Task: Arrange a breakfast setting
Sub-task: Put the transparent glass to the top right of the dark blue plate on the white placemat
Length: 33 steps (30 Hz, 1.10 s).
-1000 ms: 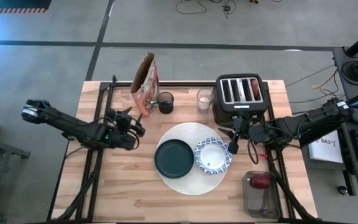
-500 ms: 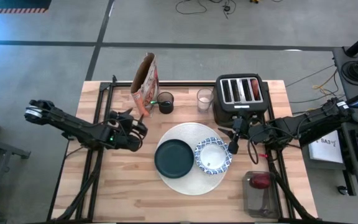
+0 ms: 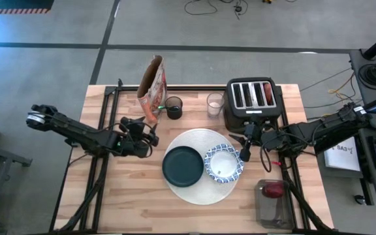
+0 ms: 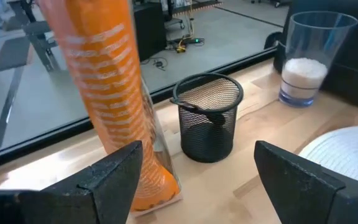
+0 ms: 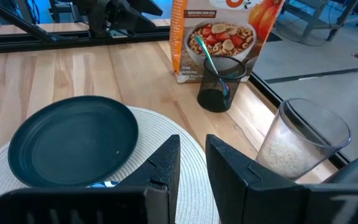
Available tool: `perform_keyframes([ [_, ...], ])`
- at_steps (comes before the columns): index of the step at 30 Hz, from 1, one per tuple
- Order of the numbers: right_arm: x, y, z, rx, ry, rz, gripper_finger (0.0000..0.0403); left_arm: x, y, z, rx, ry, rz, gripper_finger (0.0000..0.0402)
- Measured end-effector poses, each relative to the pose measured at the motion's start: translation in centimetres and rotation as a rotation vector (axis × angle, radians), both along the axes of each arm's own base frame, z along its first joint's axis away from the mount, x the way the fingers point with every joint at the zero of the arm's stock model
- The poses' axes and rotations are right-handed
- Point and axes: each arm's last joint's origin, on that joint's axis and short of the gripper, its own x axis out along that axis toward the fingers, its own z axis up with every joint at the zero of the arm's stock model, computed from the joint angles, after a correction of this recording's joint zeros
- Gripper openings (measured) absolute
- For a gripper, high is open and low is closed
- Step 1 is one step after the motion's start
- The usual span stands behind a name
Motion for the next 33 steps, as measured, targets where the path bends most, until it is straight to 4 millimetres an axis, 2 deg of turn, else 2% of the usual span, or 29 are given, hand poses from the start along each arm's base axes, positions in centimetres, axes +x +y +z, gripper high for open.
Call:
perform_keyframes([
  [10, 0.0, 0.0, 0.0, 0.0, 0.0, 0.0, 0.0068, -0.7, 0.1, 0.2, -0.038, 0.004, -0.006, 0.0283],
  [23, 0.0, 0.0, 0.0, -0.002, 0.001, 0.001, 0.0068, -0.3, 0.3, 0.9, -0.065, -0.025, -0.002, 0.0283],
  [28, 0.5, 0.0, 0.3, -0.078, -0.02, 0.029, 0.0068, -0.1, 0.2, 1.3, -0.085, -0.034, -0.018, 0.0283],
  [33, 0.9, 0.1, 0.1, 0.004, -0.044, 0.005, 0.0068, 0.2, 0.1, 2.1, -0.084, -0.034, -0.035, 0.0283],
])
